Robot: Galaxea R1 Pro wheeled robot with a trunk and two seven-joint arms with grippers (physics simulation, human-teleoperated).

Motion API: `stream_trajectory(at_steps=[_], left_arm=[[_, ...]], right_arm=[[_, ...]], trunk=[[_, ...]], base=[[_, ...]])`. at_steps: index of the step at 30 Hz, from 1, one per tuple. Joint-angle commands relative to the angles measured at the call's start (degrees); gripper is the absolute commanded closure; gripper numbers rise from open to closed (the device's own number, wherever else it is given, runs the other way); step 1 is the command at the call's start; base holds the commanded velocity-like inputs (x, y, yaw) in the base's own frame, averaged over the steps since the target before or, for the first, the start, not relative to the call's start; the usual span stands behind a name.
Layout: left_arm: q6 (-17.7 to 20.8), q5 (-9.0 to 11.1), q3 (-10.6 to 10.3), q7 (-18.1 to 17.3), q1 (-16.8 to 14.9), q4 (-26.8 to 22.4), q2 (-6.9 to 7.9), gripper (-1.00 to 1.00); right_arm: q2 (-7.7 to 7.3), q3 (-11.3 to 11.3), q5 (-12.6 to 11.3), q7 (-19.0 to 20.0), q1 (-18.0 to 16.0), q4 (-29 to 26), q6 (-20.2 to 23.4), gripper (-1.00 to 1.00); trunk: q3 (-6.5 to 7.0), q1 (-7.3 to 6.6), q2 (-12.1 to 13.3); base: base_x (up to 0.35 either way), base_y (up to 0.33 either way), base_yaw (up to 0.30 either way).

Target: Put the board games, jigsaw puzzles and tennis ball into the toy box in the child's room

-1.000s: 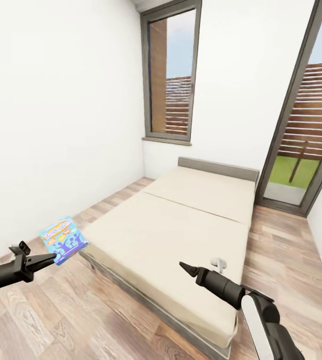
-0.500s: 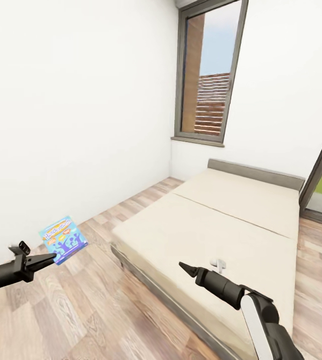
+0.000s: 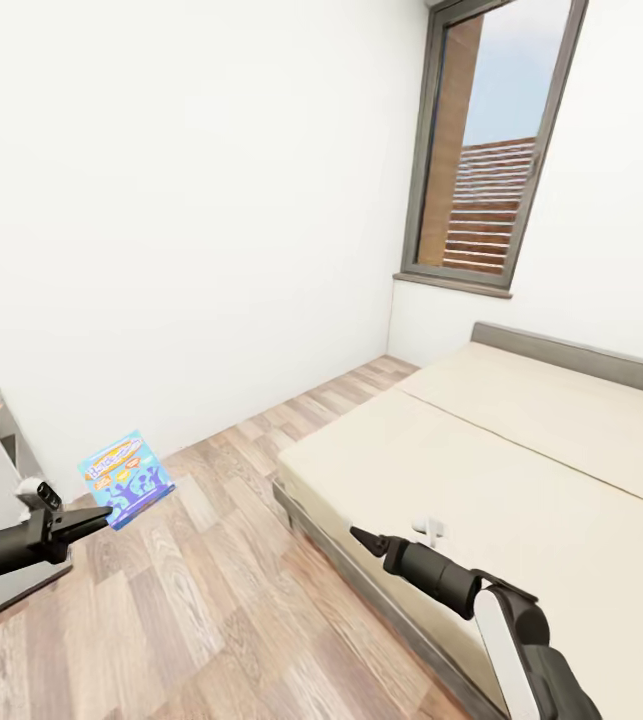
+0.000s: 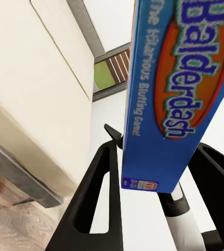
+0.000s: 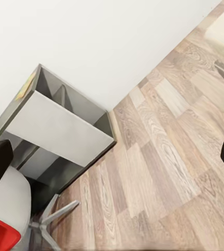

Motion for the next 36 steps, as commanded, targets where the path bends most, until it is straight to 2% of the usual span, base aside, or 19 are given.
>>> stream_trajectory(at_steps=[1,22,25,28,30,31,36], left_arm=[[0.60,0.16,-0.05,-0.12,-0.06,0.01,0.01,1.00],[0.55,0.02,-0.63,0.51,-0.09,0.01,-0.57,1.00],[0.28,-0.73,-0.55,1.09,-0.12,0.01,-0.65,1.00],[0.08,-2.56,-0.42,2.20,-0.13,0.01,-0.72,1.00],[0.03,-4.76,-0.33,4.01,-0.18,0.01,-1.06,1.00],[0.02,-5.07,-0.32,4.46,-0.19,0.01,-1.27,1.00],[-0.01,-6.13,-0.29,9.00,-0.45,-0.02,-3.24,1.00]], right_arm=[[0.03,-0.07,-0.13,0.16,-0.04,-0.03,0.40,-1.00],[-0.15,0.16,-0.04,0.14,-0.23,0.34,0.40,-1.00],[-0.21,0.17,0.06,0.14,-0.23,0.40,0.40,-1.00],[-0.28,0.17,0.11,0.14,-0.23,0.42,0.40,-1.00],[-0.34,0.17,0.40,0.14,-0.29,0.52,0.40,-1.00],[-0.35,0.15,0.64,0.12,-0.29,0.53,0.40,-1.00],[-0.22,0.00,4.61,0.07,-0.31,0.58,0.40,-1.00]], trunk=[[0.10,-0.23,0.38],[3.15,-4.84,8.80],[3.57,-5.50,10.01],[4.00,-6.16,11.21],[4.29,-6.60,12.01],[4.43,-6.82,12.41],[5.14,-7.92,14.42]], base=[[0.000,0.004,0.287],[0.000,0.000,0.283],[0.000,0.000,0.280],[0.000,0.000,0.280],[0.000,0.000,0.280],[0.000,0.000,0.280],[0.000,0.000,0.280]])
